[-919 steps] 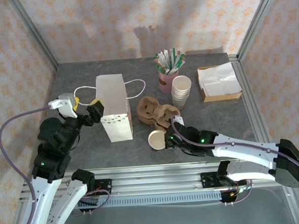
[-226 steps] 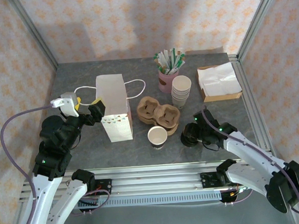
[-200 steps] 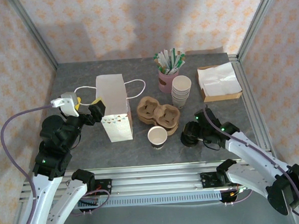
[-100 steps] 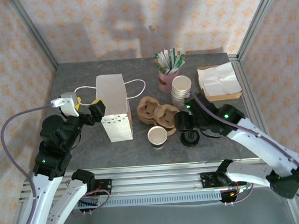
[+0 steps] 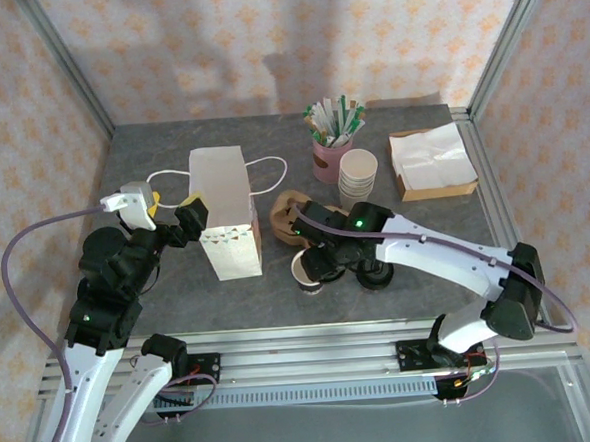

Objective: Pack the takeout coffee

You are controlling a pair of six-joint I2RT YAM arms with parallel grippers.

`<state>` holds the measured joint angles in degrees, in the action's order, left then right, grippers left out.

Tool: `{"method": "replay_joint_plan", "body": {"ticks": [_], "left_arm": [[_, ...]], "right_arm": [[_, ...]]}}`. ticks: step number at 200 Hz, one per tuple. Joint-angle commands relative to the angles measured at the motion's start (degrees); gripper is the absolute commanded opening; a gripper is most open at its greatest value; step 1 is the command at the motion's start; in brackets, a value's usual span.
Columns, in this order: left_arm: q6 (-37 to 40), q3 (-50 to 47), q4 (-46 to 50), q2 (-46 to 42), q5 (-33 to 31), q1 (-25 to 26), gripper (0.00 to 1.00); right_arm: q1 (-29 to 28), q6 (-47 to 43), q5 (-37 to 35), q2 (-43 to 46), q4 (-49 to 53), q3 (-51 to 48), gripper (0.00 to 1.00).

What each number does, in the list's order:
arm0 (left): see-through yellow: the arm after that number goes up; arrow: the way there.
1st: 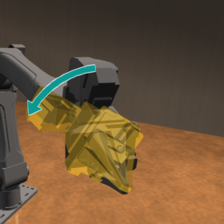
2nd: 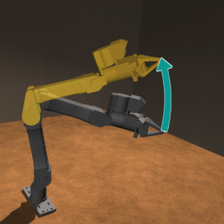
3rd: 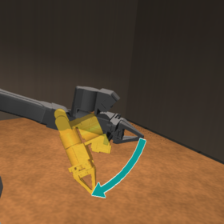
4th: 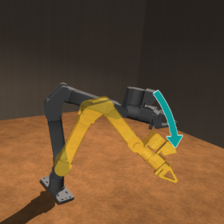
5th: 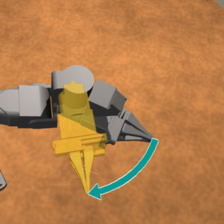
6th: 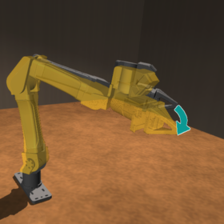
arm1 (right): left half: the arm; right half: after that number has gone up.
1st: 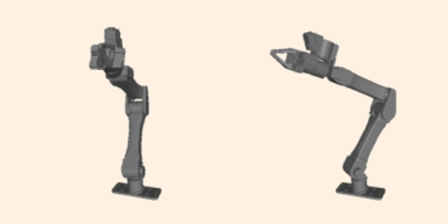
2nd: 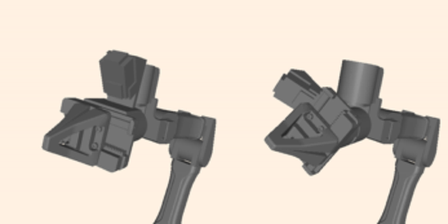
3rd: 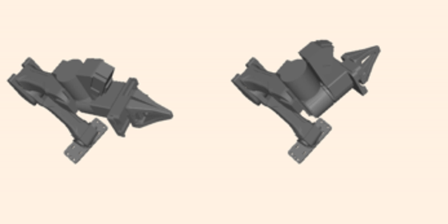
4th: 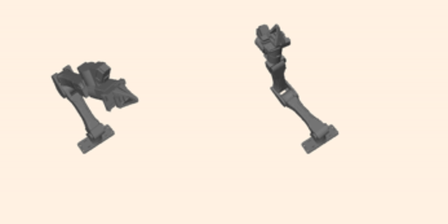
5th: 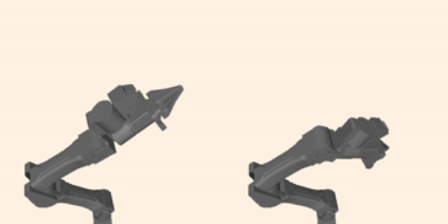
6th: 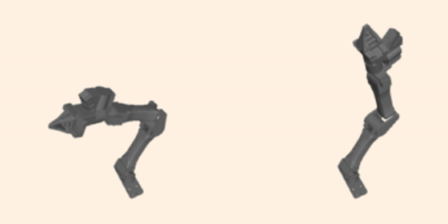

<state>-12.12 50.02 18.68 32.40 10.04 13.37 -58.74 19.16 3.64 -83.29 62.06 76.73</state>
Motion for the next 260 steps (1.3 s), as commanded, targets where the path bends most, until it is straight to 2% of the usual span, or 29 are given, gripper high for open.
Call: {"method": "replay_joint_plan", "body": {"ticks": [1,113,260], "left_arm": [[-0.44,0.72,0.41,-0.49,0.76,-0.36,1.00],[-0.45,0.62,0.47,-0.83,0.59,-0.36,1.00],[-0.36,0.63,0.54,-0.80,0.68,-0.36,1.00]], "right_arm": [[-0.30,-1.54,-1.08,-1.32,-0.92,1.45,0.68],[-0.30,-1.08,0.64,-5.06,-7.28,0.54,0.67],[-0.31,-0.44,0.16,-6.97,-6.86,-1.14,0.66]]}}
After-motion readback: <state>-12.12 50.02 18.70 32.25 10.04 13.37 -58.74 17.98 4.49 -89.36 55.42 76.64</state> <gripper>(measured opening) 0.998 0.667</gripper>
